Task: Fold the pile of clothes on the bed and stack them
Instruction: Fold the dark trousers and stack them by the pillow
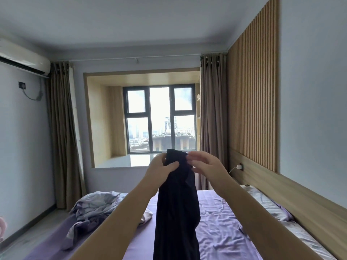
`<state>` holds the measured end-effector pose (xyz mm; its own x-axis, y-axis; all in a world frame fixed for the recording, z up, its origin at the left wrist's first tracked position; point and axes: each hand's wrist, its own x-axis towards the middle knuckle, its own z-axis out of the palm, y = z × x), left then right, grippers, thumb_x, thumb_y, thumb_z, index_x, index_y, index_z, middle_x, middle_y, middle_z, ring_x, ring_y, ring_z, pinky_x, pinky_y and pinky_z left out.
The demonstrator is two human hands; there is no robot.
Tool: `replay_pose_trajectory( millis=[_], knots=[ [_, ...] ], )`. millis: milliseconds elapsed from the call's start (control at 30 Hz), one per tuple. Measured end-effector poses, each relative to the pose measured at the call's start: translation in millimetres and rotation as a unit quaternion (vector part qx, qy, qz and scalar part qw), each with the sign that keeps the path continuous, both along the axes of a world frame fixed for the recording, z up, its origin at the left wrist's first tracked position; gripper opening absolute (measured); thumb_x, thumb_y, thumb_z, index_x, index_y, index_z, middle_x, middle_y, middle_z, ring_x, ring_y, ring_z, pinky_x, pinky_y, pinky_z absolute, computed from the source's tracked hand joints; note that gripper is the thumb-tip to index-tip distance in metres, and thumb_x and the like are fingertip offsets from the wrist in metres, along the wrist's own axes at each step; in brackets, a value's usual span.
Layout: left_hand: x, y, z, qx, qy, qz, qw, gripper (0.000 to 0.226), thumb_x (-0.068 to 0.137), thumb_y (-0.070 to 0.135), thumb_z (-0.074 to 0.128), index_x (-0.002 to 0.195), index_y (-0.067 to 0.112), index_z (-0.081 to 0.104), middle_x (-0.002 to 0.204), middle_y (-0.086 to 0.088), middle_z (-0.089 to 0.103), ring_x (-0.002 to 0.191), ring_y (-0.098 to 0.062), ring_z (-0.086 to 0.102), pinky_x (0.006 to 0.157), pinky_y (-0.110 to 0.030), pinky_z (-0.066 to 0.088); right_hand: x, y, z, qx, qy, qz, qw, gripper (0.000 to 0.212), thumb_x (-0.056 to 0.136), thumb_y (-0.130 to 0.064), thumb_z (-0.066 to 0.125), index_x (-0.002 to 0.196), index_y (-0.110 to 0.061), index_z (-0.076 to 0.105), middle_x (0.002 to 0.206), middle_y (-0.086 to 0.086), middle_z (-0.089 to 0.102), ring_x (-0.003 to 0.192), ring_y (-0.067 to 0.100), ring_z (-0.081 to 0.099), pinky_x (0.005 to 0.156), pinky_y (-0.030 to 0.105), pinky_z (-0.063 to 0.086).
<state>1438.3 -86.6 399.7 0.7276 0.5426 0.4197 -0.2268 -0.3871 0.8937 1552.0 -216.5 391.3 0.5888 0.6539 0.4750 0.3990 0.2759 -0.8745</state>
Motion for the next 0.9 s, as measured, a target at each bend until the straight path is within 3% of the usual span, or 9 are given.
replay_pose_trajectory(
  millis=[100,200,267,333,433,500,600,767,900],
  knots=[
    [-10,10,11,-0.032,-0.009,-0.050,0.998,0.024,0.095,0.013,0.057,0.119,0.016,0.061,0.109,-0.004,0.071,0.097,-0.019,0.069,0.073,-0.026,0.056,18,-5,-18,-0.041,-0.046,-0.082,0.995,0.039,0.088,-0.027,0.067,0.124,-0.026,0.052,0.126,-0.009,0.055,0.121,0.013,0.051,0.099,0.029,0.042],
    [-22,17,23,-0.036,-0.013,-0.119,0.992,0.026,0.099,0.017,0.050,0.122,0.022,0.062,0.113,-0.001,0.070,0.101,-0.015,0.068,0.074,-0.022,0.054,28,-6,-35,-0.062,0.042,-0.014,0.997,0.092,0.068,-0.057,0.074,0.145,-0.031,0.029,0.137,-0.012,0.037,0.132,0.012,0.035,0.111,0.039,0.032],
    [-29,22,28,-0.024,-0.017,-0.141,0.990,0.028,0.100,0.017,0.047,0.122,0.025,0.062,0.116,0.001,0.069,0.105,-0.015,0.066,0.080,-0.025,0.054,29,-2,-39,-0.048,0.083,0.062,0.993,0.105,0.059,-0.061,0.080,0.145,-0.036,0.026,0.140,-0.017,0.038,0.133,0.010,0.038,0.113,0.042,0.032],
    [-35,26,32,-0.014,-0.029,-0.131,0.991,0.028,0.100,0.018,0.046,0.118,0.029,0.064,0.113,0.005,0.070,0.102,-0.013,0.067,0.079,-0.024,0.055,27,3,-39,-0.037,0.095,0.107,0.989,0.094,0.059,-0.051,0.086,0.138,-0.029,0.041,0.129,-0.006,0.061,0.120,0.016,0.058,0.104,0.043,0.045],
    [-45,31,35,0.027,-0.045,-0.032,0.998,0.026,0.101,0.020,0.047,0.108,0.040,0.063,0.096,0.017,0.073,0.086,0.001,0.068,0.066,-0.013,0.054,17,7,-27,-0.021,0.068,0.082,0.994,0.050,0.069,-0.033,0.083,0.113,-0.021,0.064,0.105,0.000,0.073,0.096,0.018,0.070,0.081,0.032,0.057],
    [-49,37,35,0.070,-0.052,0.052,0.995,0.023,0.101,0.025,0.047,0.102,0.045,0.059,0.085,0.024,0.070,0.078,0.008,0.065,0.056,-0.007,0.048,8,11,-13,-0.001,0.049,0.050,0.998,0.032,0.075,-0.027,0.080,0.104,-0.019,0.068,0.098,0.000,0.074,0.090,0.018,0.071,0.079,0.032,0.057],
    [-56,46,36,0.103,-0.067,0.126,0.984,0.018,0.100,0.031,0.045,0.104,0.047,0.054,0.093,0.029,0.059,0.085,0.006,0.058,0.064,-0.013,0.043,-8,19,3,0.020,0.035,0.014,0.999,0.026,0.080,-0.029,0.075,0.103,-0.020,0.067,0.095,-0.003,0.074,0.090,0.018,0.070,0.084,0.037,0.057],
    [-64,51,33,0.033,-0.083,0.121,0.989,0.016,0.097,0.039,0.050,0.112,0.035,0.055,0.105,0.014,0.065,0.094,-0.005,0.064,0.070,-0.019,0.048,-24,26,6,0.053,0.047,0.017,0.997,0.017,0.083,-0.030,0.072,0.098,-0.022,0.068,0.092,-0.003,0.074,0.086,0.018,0.071,0.084,0.040,0.058],
    [-74,48,25,-0.099,-0.035,0.001,0.994,0.044,0.074,0.042,0.074,0.106,0.014,0.065,0.097,-0.001,0.075,0.086,-0.017,0.072,0.063,-0.024,0.057,-23,24,1,0.053,0.050,0.013,0.997,0.014,0.082,-0.028,0.074,0.093,-0.021,0.071,0.090,0.001,0.074,0.086,0.022,0.071,0.085,0.045,0.057]
  ],
)
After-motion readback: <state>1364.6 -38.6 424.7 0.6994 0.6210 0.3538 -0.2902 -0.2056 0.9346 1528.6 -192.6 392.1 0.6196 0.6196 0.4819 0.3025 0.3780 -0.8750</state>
